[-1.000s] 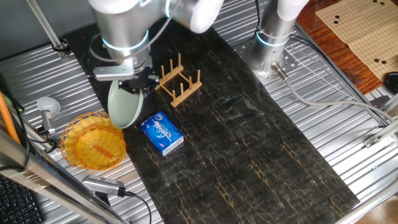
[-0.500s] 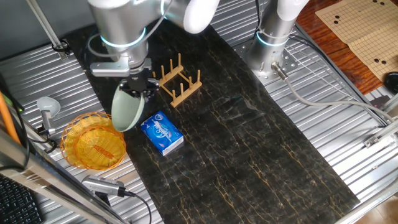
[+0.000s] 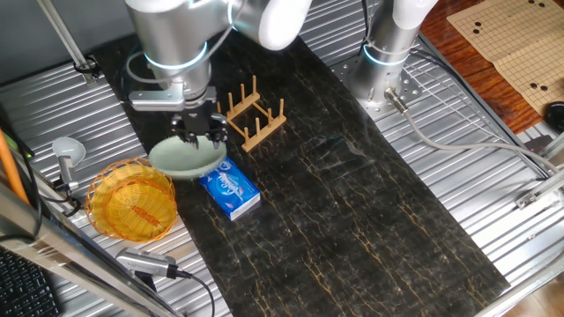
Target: Take the dish off the dish rack
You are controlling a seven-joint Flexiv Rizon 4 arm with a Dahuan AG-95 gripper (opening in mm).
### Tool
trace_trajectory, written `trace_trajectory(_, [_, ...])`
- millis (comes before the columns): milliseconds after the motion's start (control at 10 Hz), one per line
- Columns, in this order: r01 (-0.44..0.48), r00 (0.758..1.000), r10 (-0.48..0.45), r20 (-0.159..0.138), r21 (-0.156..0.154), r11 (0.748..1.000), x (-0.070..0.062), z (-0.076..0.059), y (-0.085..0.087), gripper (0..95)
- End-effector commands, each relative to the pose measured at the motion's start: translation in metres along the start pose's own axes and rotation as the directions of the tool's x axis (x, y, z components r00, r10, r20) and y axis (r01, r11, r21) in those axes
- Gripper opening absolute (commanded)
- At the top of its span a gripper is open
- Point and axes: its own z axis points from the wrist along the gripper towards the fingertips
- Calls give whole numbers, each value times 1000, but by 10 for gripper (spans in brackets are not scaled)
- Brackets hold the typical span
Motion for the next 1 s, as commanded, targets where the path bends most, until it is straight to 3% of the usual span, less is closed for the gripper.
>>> trace_trajectory(100, [2, 999, -3, -41, -36, 999, -2, -14, 4, 190])
trace_trajectory(200, [-25, 997, 22, -69, -48, 999, -4, -25, 7, 0])
trace_trajectory(400, [-66, 984, 54, -167, -64, 996, -6, -53, 20, 0])
trace_trajectory(500, [-111, 974, 95, -207, -66, 992, 1, -72, 34, 0])
trace_trajectory(700, [-190, 963, 173, -209, -65, 980, 19, -87, 53, 0])
trace_trajectory(800, [-220, 956, 203, -210, -61, 974, 35, -94, 69, 0])
trace_trajectory(1000, [-206, 960, 189, -206, -65, 976, 45, -95, 76, 0])
